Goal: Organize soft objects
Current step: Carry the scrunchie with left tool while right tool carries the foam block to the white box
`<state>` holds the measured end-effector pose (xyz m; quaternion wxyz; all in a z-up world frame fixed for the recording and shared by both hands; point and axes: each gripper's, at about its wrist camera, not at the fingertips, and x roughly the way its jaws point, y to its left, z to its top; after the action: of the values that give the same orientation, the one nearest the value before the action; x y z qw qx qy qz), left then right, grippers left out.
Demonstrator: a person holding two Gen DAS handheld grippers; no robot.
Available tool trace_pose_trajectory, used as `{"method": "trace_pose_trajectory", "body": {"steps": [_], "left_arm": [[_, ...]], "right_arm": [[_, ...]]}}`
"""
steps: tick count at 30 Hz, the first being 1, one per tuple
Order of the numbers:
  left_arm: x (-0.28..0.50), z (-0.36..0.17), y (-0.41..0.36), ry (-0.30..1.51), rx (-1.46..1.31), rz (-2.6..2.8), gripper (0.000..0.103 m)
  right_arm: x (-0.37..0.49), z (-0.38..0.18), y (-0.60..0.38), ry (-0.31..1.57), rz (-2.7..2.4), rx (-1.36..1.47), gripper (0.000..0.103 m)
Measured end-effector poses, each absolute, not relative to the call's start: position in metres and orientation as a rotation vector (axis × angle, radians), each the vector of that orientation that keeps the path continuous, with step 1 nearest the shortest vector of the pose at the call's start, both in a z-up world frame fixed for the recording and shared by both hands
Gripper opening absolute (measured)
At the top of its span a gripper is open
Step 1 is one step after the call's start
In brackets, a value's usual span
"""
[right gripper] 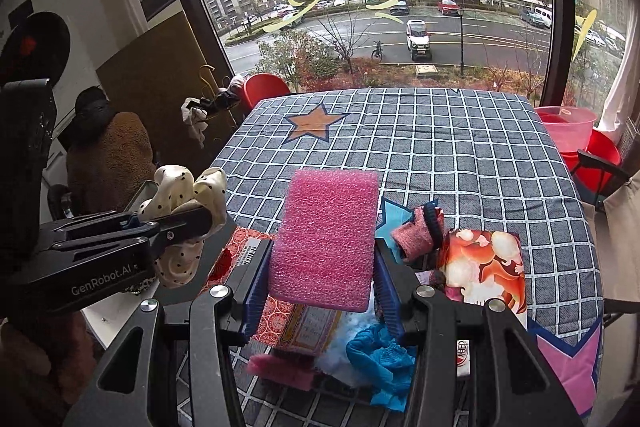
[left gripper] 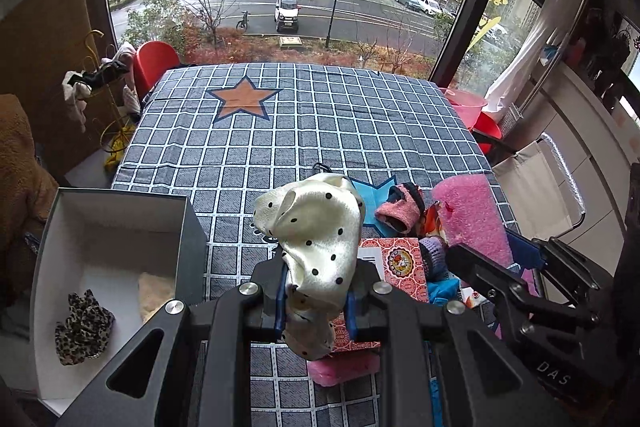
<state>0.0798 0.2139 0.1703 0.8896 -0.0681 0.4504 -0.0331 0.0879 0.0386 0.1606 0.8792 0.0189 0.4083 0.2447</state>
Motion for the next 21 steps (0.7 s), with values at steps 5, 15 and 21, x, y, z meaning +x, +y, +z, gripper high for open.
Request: {"method": "trace_pose_trajectory", "body": {"steps": [5, 15, 21], "left_arm": [[0.071, 0.166, 0.228, 0.934, -0.151, -0.042, 0.023], [0.038, 0.154, 0.247, 0.925, -0.165, -0.014, 0.024], [0.019, 0.145, 0.259, 0.931, -0.180, -0.003, 0.024]], "right_arm": [[0.084, 0.157, 0.060, 0.853, 0.538, 0.014, 0.050], [0.055, 0.158, 0.096, 0.799, 0.595, -0.090, 0.050], [0.034, 0.155, 0.110, 0.769, 0.619, -0.153, 0.050]]}}
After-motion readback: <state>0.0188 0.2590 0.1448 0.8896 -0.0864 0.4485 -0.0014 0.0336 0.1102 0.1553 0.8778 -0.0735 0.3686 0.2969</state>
